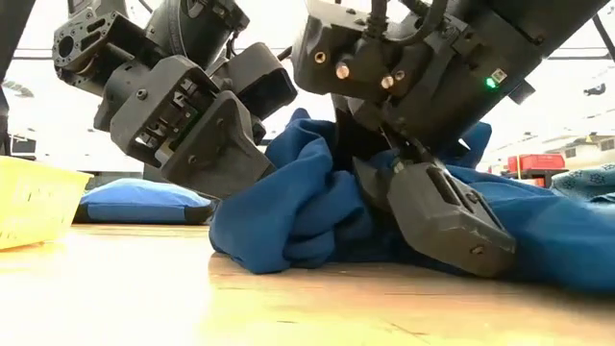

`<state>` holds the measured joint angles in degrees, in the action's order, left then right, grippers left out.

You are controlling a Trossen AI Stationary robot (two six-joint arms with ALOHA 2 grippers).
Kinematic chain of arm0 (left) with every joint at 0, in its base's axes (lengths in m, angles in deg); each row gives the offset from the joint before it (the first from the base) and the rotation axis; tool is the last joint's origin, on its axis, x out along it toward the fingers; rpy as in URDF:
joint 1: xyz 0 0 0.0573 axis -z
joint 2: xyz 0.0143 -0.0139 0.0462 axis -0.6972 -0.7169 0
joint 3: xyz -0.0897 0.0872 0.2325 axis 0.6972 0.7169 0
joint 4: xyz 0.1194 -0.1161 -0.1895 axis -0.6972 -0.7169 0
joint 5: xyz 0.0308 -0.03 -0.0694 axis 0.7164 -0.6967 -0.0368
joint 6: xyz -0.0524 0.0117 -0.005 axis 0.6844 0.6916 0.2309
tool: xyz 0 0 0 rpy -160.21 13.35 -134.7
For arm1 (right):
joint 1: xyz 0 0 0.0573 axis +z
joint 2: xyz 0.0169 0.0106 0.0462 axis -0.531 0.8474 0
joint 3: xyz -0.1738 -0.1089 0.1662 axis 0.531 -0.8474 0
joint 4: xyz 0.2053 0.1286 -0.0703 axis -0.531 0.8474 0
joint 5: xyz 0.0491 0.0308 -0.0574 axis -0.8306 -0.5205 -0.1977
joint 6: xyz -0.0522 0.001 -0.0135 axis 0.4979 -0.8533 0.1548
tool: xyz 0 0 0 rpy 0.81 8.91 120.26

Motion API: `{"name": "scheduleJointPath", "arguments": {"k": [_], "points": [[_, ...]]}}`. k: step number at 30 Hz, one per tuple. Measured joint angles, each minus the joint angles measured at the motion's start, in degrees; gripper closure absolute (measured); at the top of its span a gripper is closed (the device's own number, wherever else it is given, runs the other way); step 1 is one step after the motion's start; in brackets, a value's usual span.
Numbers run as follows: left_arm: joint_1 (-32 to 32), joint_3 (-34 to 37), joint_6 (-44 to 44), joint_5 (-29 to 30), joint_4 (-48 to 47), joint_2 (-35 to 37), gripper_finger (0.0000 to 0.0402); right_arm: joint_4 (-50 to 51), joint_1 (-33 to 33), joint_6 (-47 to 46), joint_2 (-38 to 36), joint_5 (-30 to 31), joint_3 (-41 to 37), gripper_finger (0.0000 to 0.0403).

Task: Pick & Place Medicine items
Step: Adjust the blue patient gown

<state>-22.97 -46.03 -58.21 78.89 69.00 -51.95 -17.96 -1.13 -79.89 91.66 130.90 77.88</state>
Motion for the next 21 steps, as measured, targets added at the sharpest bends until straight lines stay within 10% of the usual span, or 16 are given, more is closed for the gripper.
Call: {"name": "scheduleJointPath", "arguments": {"k": [6,12,21], "points": [[0.0,0.0,-0.1,-0.5,0.7,-0.1,0.0038,-0.8,-0.1,-2.9,0.1,-1.0,-0.1,0.0232],[0.1,0.0,-0.9,-1.3,1.8,-0.2,0.0038,-1.3,-0.9,-4.6,0.1,-6.9,0.0,0.0375],[1.0,0.0,-2.7,0.7,3.4,0.0,0.0047,-2.4,0.0,-6.3,-0.3,0.2,-0.3,0.0381]]}}
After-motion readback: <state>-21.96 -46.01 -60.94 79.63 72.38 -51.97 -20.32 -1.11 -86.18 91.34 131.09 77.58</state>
